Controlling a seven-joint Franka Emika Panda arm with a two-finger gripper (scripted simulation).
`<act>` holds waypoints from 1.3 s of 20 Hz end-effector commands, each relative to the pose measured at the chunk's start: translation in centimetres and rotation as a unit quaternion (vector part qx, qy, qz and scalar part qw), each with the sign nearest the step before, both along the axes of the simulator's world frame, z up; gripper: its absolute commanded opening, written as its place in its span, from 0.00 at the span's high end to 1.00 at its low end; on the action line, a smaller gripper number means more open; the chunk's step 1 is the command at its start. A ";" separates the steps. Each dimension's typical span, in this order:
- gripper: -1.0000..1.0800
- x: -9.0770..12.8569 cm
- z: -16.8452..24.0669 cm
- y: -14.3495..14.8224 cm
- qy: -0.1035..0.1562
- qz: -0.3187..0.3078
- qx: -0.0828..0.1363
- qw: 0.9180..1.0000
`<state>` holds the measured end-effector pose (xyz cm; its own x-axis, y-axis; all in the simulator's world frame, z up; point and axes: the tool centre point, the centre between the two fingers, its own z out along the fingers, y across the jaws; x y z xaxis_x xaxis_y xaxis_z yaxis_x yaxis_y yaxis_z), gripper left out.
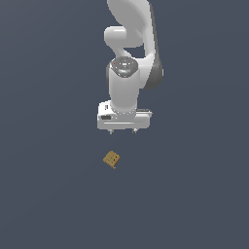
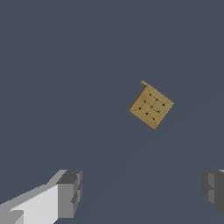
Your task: Pick up the object and move it to a goal position.
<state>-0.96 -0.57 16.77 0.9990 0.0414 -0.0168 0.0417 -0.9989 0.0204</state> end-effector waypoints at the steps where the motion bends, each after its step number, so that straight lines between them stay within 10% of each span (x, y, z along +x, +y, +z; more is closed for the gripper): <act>1: 0.04 0.0 0.0 0.0 0.000 0.000 0.000 1.000; 26: 0.04 0.8 -0.3 0.3 -0.006 0.062 0.006 0.998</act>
<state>-0.28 -0.17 16.67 0.9894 0.1449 -0.0037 0.1450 -0.9894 0.0097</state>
